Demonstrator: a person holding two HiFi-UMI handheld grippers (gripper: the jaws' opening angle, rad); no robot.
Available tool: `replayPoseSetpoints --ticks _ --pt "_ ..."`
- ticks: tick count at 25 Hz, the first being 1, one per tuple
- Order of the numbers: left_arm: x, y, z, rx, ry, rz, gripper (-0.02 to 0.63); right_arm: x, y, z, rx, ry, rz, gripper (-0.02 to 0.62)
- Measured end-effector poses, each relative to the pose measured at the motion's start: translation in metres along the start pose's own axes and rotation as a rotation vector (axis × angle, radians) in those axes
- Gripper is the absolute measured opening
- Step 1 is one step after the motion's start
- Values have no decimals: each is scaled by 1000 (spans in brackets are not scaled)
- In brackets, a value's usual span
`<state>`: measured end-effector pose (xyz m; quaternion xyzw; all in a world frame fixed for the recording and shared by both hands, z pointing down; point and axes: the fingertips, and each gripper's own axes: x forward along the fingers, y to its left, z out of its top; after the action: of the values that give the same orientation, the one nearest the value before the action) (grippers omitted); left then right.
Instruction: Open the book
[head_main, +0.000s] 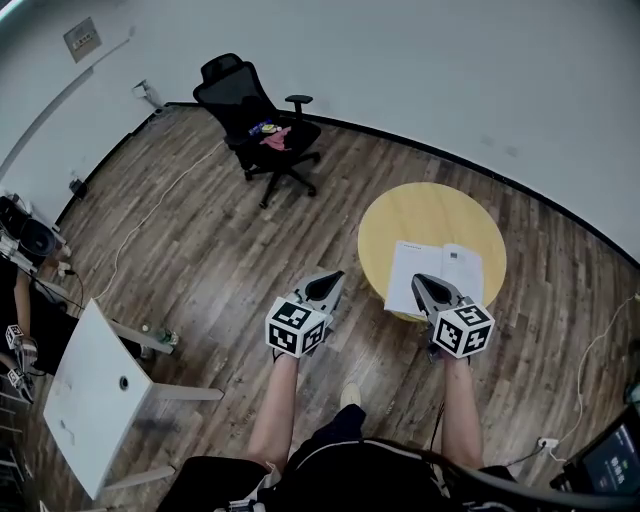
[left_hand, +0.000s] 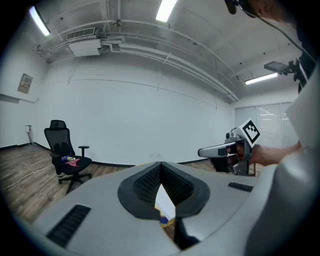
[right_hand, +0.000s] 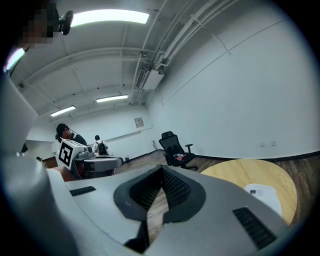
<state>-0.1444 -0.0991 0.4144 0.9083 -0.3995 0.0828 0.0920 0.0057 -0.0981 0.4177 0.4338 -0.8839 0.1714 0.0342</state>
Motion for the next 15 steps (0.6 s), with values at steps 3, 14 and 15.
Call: replayPoseSetpoints --ticks 3,14,15 --pt "16 18 -3 -10 12 -26 -2 18 -12 0 13 9 -28 -3" --pt "54 46 -15 -27 44 -87 -2 45 -41 -5 29 45 -96 -3" --pt "56 47 -15 -30 45 -88 -2 46 -43 -4 27 46 -100 -3"
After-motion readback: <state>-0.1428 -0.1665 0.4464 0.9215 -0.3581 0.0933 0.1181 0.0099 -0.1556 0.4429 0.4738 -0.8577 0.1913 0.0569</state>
